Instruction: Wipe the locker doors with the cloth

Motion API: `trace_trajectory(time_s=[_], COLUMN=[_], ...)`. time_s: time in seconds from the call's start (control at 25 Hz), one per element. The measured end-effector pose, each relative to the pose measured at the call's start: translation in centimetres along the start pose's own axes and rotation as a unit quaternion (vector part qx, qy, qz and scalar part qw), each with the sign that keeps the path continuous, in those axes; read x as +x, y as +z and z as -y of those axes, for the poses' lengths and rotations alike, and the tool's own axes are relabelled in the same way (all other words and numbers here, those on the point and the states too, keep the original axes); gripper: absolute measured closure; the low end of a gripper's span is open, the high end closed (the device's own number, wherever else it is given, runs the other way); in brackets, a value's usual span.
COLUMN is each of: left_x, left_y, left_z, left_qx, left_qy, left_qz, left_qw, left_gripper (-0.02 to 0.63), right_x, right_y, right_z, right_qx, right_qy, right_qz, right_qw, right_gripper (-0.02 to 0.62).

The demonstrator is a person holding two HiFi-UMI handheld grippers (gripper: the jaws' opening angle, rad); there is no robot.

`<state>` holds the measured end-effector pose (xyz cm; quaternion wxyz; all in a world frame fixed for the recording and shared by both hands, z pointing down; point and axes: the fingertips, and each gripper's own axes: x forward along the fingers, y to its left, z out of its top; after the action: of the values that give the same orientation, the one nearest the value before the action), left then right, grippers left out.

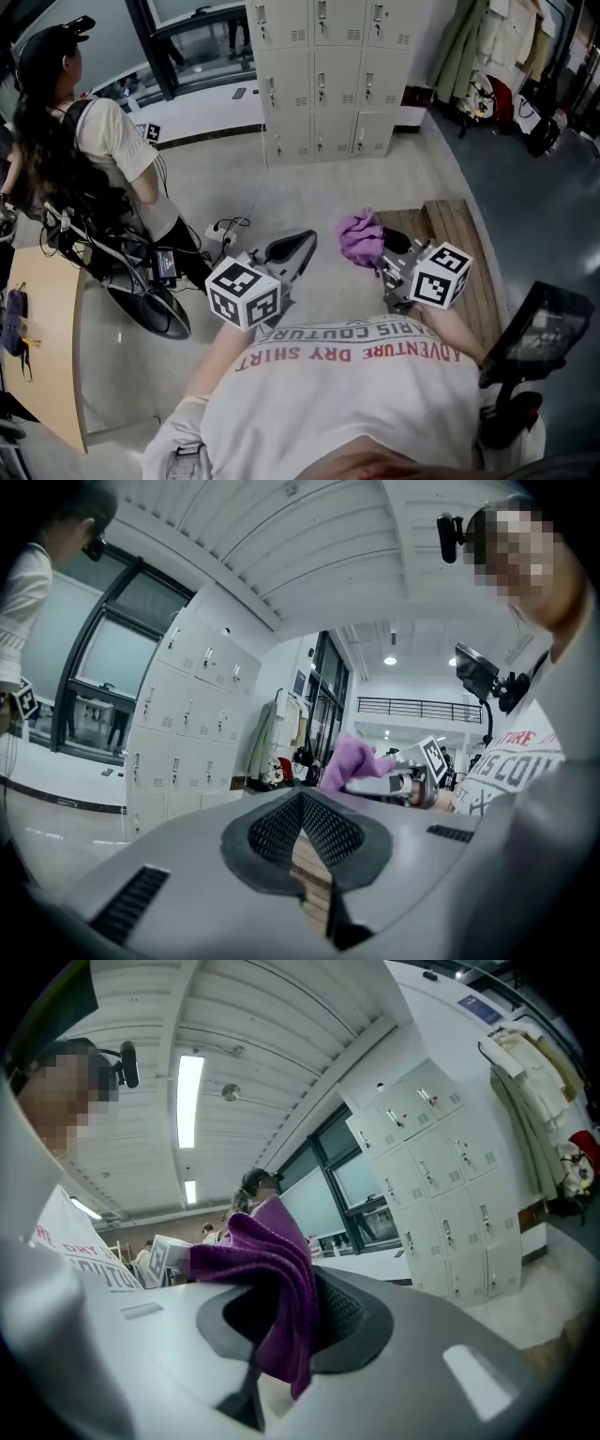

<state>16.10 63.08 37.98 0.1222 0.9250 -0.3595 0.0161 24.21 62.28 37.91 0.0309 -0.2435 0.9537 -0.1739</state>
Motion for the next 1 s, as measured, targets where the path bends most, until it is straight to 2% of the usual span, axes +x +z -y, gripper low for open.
trace_trajectory(time_s=[0.12, 0.28, 0.4, 0.48, 0.6, 0.8, 1.0], left_x=[1.2, 3.7, 6.4, 8.6, 13.2, 21.5, 27.0], left_y=[-0.1, -0.6, -0.9, -0.6, 0.7, 6.0, 12.2], left_z=[-3.3, -5.2, -9.0, -12.7, -18.7, -28.6, -35.5], left_qx=[-0.015, -0.065, -0.058, -0.042, -0.041, -0.028, 0.003], left_qy=[-0.018, -0.055, -0.033, -0.008, 0.012, 0.036, 0.049], left_qz=[0.013, 0.023, 0.009, 0.006, 0.003, -0.007, 0.006], left_qw=[0.9996, 0.9962, 0.9977, 0.9991, 0.9991, 0.9989, 0.9988], left_gripper=[0.604, 0.604, 0.604, 0.604, 0.604, 0.604, 0.604], right_x=[2.8, 4.1, 6.0, 8.2, 12.1, 19.8, 25.9], right_y=[-0.4, -0.7, 0.3, 1.0, 2.7, 7.6, 14.2], right_z=[1.8, 5.3, 9.9, 14.0, 20.6, 30.9, 37.8], right_qx=[-0.012, 0.009, 0.012, 0.003, 0.01, -0.023, -0.047], right_qy=[0.001, 0.006, 0.001, -0.006, -0.004, -0.005, 0.011], right_qz=[-0.01, -0.01, 0.011, 0.017, 0.015, -0.012, -0.012], right_qw=[1.0, 1.0, 1.0, 1.0, 1.0, 1.0, 0.999], right_gripper=[0.531, 0.531, 0.531, 0.531, 0.531, 0.531, 0.529])
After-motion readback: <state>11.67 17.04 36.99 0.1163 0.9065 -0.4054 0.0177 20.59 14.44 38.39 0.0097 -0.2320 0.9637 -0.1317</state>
